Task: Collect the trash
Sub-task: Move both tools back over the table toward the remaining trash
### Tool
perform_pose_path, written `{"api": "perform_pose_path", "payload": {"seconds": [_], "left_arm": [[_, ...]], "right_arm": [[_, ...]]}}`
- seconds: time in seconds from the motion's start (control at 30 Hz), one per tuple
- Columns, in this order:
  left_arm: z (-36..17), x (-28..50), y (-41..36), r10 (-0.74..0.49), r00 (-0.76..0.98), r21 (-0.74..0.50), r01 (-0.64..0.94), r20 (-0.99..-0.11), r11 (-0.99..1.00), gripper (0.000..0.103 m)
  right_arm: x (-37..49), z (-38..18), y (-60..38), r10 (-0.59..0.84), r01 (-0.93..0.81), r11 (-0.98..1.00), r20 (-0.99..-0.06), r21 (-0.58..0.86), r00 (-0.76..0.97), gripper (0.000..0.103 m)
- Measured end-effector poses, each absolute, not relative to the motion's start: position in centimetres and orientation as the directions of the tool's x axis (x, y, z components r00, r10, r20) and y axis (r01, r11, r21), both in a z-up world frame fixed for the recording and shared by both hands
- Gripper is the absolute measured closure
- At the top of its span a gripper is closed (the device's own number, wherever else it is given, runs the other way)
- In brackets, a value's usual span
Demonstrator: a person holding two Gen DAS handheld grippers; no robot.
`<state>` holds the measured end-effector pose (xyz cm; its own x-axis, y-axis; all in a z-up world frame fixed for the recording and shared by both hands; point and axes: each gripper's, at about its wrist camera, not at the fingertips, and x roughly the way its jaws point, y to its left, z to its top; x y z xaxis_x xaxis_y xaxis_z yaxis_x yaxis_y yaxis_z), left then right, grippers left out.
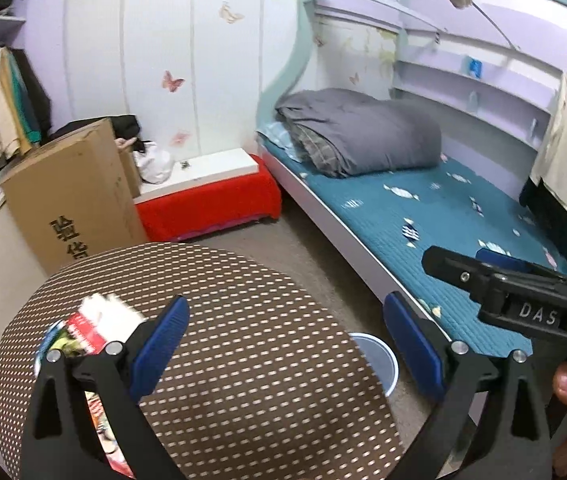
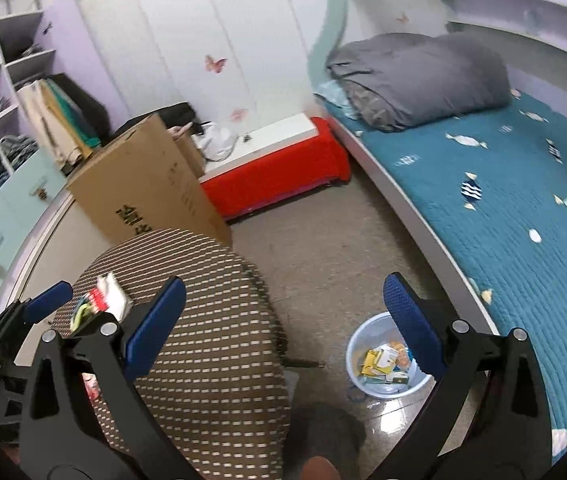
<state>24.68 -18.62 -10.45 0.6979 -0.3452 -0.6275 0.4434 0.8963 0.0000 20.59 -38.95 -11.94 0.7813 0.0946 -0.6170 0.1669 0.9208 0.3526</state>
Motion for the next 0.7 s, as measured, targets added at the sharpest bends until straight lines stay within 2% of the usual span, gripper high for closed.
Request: {"api": "perform_pose_path", "payload": {"seconds": [0.33,0.7], "left_arm": [[-10.2,23.8,-9.3,-0.269,0.751,-0.038,0.309,-0.603,0.95,0.007],[-12.8,22.5,0.7,-0.135,0.762,-0.026,0.153,-0.634,0.988,0.007]], "right_arm": [[22.2,-11.2,-30.0,0.227,-0.016,0.946,-0.628,0.322,0.744,0.006],[25.0,-13.5,-19.9,0.345,-0.219,0.938,-0.681,0.268,0.646,0.006]]}}
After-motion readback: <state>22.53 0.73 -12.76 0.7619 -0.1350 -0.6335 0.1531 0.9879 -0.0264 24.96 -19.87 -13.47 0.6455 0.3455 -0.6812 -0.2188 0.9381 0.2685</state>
